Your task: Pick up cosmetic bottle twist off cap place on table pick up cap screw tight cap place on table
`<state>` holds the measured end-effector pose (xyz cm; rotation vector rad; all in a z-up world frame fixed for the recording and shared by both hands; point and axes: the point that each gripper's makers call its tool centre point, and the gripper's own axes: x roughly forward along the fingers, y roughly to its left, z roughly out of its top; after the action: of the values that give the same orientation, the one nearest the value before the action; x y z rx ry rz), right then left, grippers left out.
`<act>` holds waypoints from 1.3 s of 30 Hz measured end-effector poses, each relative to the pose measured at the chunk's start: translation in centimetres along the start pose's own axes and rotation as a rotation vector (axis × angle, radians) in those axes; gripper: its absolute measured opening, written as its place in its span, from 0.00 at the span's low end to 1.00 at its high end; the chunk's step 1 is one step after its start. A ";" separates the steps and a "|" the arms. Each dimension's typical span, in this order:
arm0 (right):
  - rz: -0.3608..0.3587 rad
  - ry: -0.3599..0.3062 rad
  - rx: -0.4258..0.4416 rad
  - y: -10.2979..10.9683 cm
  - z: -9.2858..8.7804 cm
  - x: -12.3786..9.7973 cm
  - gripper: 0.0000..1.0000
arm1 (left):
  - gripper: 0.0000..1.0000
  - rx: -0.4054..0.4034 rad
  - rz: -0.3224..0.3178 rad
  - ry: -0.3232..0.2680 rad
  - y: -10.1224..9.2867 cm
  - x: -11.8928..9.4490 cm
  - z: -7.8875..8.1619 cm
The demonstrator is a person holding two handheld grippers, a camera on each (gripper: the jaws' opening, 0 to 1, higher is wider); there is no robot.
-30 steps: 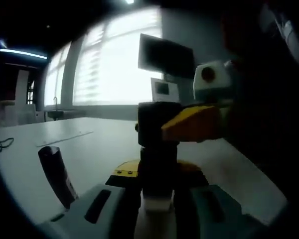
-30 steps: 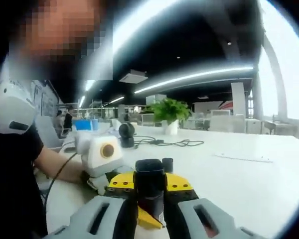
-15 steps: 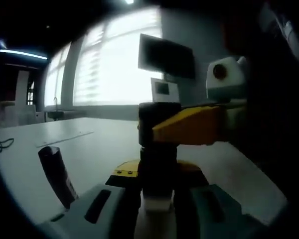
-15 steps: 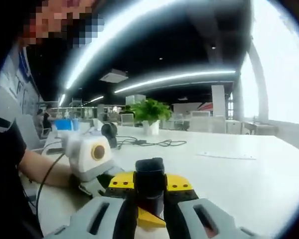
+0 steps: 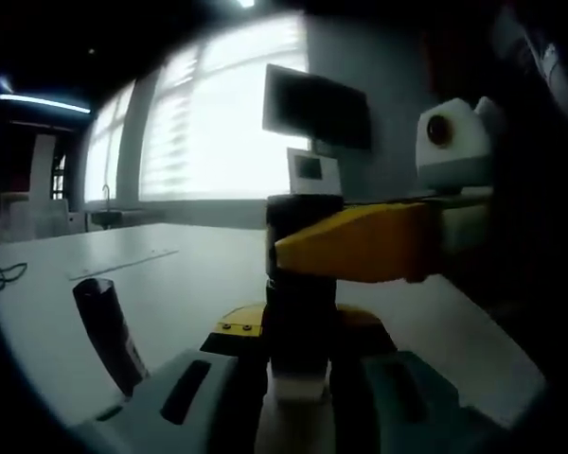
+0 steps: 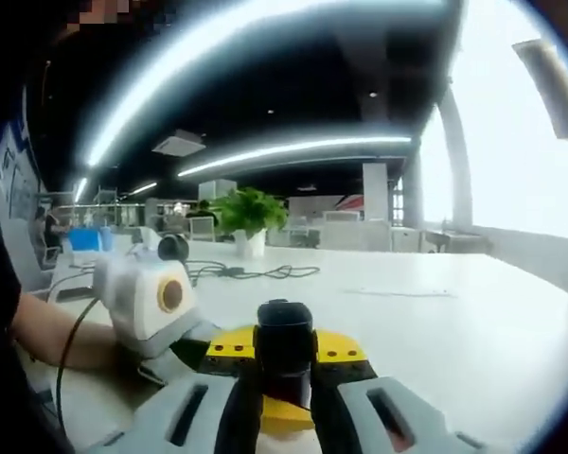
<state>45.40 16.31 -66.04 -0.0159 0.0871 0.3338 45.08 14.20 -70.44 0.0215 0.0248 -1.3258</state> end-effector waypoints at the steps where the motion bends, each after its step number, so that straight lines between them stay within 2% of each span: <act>1: -0.007 0.000 0.000 0.0 0.0 0.0 0.13 | 0.14 0.001 0.002 0.000 0.0 0.0 0.0; 9: -0.063 0.002 -0.011 0.0 0.0 -0.1 0.12 | 0.14 -0.001 0.008 0.001 0.1 -0.1 0.0; 14: -0.125 -0.002 0.004 -0.2 0.0 -0.2 0.12 | 0.14 0.005 0.014 0.004 0.1 -0.1 0.0; 18: -0.175 -0.008 0.009 -0.3 0.0 -0.3 0.12 | 0.14 0.007 0.049 0.013 0.1 -0.1 0.0; 26: -0.225 -0.011 0.007 -0.5 0.0 -0.2 0.11 | 0.14 0.003 0.132 0.018 0.5 -0.1 0.0; 31: -0.270 -0.015 0.006 -0.6 0.0 -0.2 0.12 | 0.14 0.005 0.150 0.017 1.0 -0.1 -0.1; 37: -0.262 -0.026 0.006 -0.7 0.1 -0.2 0.13 | 0.14 -0.007 0.140 0.011 1.1 -0.1 -0.1; 39: -0.232 -0.028 -0.018 -0.4 0.1 0.0 0.14 | 0.14 -0.019 0.130 0.006 1.2 -0.2 -0.1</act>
<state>45.50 15.91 -65.97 -0.0392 0.0538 0.1029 46.19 14.68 -70.49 0.0109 0.0400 -1.1949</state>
